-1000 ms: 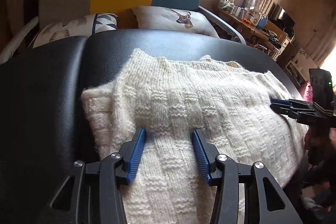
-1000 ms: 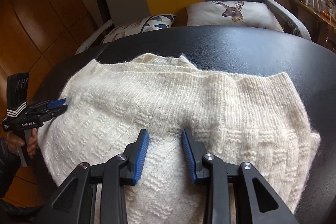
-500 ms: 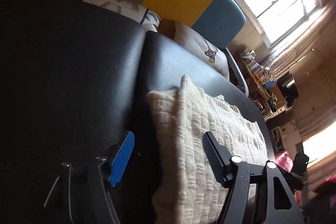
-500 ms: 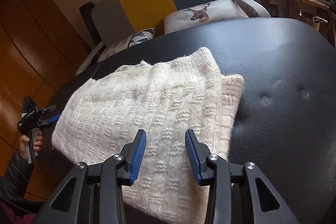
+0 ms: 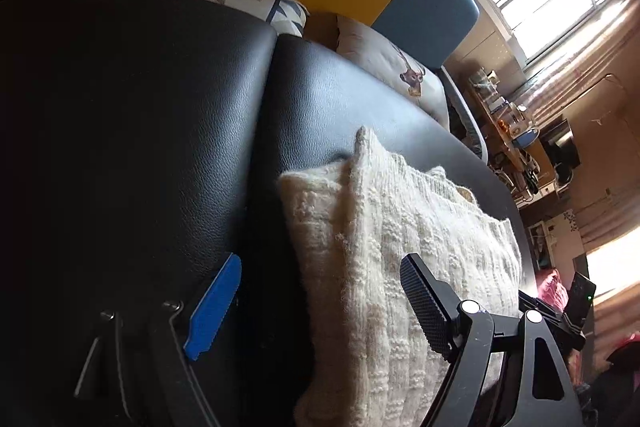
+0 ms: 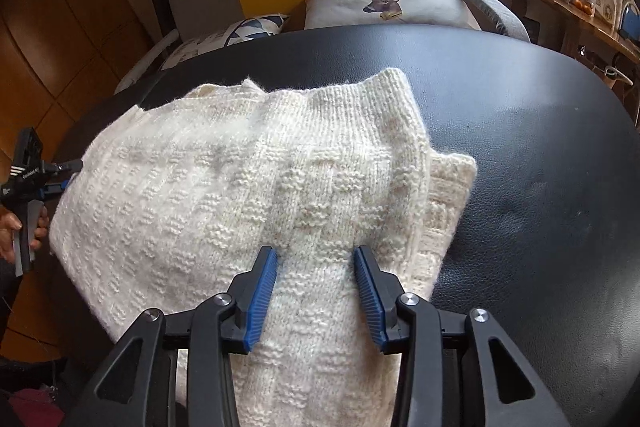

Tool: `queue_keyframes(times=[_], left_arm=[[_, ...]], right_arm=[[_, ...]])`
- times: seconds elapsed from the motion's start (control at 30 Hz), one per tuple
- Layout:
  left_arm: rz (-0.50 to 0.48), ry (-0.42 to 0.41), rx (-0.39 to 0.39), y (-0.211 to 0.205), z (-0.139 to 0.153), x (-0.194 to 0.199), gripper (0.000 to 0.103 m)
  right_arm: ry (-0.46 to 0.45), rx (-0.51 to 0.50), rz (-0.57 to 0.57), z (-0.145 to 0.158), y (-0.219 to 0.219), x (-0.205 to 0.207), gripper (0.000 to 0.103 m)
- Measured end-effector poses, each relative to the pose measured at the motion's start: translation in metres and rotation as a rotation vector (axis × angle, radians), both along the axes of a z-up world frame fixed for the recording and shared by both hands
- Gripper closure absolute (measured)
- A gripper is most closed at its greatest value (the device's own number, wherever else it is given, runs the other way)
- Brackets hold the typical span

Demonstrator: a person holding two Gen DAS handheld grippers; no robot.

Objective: Fold clothes

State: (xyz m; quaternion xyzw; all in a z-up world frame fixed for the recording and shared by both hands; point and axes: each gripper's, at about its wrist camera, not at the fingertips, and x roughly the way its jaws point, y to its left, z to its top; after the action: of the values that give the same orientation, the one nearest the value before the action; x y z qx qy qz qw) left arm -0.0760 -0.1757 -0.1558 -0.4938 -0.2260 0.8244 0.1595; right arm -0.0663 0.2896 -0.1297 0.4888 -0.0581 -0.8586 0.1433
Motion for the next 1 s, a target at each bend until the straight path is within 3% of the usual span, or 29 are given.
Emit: queue_keyframes(times=[0.2,0.3,0.33,0.37,0.4,0.43,0.63,0.8,0.9,1.0], left_arm=[[0.012,0.025,0.013,0.010,-0.008,0.001,0.018],[0.002,0.039,0.063,0.012,-0.006,-0.003,0.021],[-0.002,0.040,0.081,0.012,-0.005,-0.005,0.031],[-0.007,0.029,0.100,0.013,-0.005,-0.007,0.057],[-0.006,0.006,0.113,0.014,-0.008,-0.010,0.069],[-0.004,-0.020,0.124,0.015,-0.011,-0.014,0.074],[0.039,-0.025,0.141,0.015,-0.008,-0.012,0.084],[0.030,-0.016,0.133,0.013,-0.002,-0.013,0.085],[0.029,-0.004,0.104,0.010,0.003,-0.016,0.085],[0.029,-0.003,0.065,0.009,0.007,-0.019,0.086]], right_arm=[[-0.005,0.020,0.004,-0.003,-0.003,-0.003,0.060],[-0.003,0.015,0.003,-0.003,-0.003,-0.003,0.060],[-0.002,0.013,0.004,-0.003,-0.003,-0.004,0.060],[-0.002,0.011,0.004,-0.003,-0.003,-0.004,0.060],[-0.002,0.010,0.003,-0.003,-0.003,-0.003,0.060],[0.001,0.014,0.008,-0.002,-0.003,-0.002,0.060],[0.030,0.062,0.099,0.019,-0.008,-0.002,0.061],[0.042,0.129,0.201,0.031,-0.016,-0.005,0.061],[-0.029,0.202,0.248,0.016,-0.020,-0.019,0.061],[-0.108,0.121,0.242,0.001,-0.016,-0.031,0.058]])
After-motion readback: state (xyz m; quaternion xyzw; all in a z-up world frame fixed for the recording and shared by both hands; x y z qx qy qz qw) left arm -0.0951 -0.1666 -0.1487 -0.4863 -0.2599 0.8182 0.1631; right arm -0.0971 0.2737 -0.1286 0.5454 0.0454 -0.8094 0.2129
